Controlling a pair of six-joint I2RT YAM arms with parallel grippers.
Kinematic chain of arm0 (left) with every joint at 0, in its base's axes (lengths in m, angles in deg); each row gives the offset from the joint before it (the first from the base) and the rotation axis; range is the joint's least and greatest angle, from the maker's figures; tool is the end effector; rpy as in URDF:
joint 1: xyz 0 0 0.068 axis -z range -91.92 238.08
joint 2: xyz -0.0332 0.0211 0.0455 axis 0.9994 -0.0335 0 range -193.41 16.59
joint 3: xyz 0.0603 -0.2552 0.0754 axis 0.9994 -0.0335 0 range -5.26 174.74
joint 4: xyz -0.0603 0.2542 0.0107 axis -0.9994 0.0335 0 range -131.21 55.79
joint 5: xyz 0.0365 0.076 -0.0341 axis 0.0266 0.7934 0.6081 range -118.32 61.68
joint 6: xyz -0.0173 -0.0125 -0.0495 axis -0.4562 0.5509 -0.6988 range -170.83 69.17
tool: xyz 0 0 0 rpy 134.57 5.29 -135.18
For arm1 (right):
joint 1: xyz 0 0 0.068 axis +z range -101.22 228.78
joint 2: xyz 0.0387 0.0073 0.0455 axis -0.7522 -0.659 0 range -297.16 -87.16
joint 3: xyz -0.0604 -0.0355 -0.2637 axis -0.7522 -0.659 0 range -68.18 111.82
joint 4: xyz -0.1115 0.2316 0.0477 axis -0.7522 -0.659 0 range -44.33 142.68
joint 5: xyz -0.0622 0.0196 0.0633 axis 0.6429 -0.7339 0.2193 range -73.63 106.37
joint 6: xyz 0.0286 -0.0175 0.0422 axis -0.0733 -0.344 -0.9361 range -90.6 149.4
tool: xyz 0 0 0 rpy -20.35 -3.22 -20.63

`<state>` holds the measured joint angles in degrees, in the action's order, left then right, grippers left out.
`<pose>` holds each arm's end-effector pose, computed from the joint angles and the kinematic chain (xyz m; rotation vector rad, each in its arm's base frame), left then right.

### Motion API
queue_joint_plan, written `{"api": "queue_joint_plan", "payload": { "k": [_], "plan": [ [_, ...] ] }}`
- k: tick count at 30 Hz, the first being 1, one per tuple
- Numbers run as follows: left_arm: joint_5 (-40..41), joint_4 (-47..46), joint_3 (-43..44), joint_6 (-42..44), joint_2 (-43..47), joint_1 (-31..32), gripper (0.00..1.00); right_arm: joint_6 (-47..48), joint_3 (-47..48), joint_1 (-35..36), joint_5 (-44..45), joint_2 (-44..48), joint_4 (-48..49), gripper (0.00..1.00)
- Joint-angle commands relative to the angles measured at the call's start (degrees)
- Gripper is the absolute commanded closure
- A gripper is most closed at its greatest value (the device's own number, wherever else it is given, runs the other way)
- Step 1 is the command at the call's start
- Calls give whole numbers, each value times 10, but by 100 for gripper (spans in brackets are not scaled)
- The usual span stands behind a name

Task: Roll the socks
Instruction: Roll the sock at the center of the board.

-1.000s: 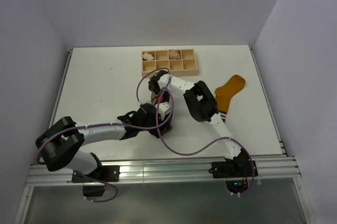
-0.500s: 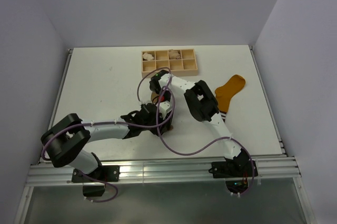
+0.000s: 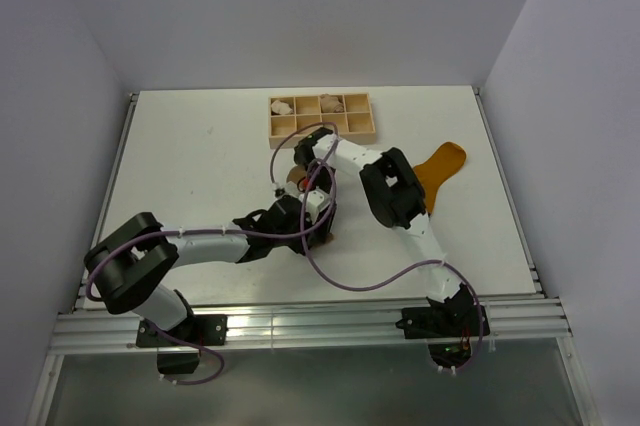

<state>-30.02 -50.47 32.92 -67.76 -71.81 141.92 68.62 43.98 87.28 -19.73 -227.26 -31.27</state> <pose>0.1751 -0.2415 0.1557 0.7682 2.2516 -0.6570 0.3226 0.2833 0.1257 1.5269 -2.1601 -0.8635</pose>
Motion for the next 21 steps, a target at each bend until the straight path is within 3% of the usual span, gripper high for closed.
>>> {"api": "queue_joint_plan", "payload": {
  "k": [1,6,11,17,21],
  "plan": [
    [-32,57,-9,-13,-23,14,100,4,-16,-33,45,55,148,62],
    [-43,57,-10,-16,-26,5,100,-28,-80,-60,37,116,206,47],
    [-56,51,-20,-26,-17,-16,100,-70,-129,-83,40,169,240,41],
    [-90,57,-10,-51,-23,-58,100,-197,-208,-118,67,244,337,38],
    [-124,57,8,-81,-32,-86,100,-313,-299,-135,90,342,472,37]
  ]
}}
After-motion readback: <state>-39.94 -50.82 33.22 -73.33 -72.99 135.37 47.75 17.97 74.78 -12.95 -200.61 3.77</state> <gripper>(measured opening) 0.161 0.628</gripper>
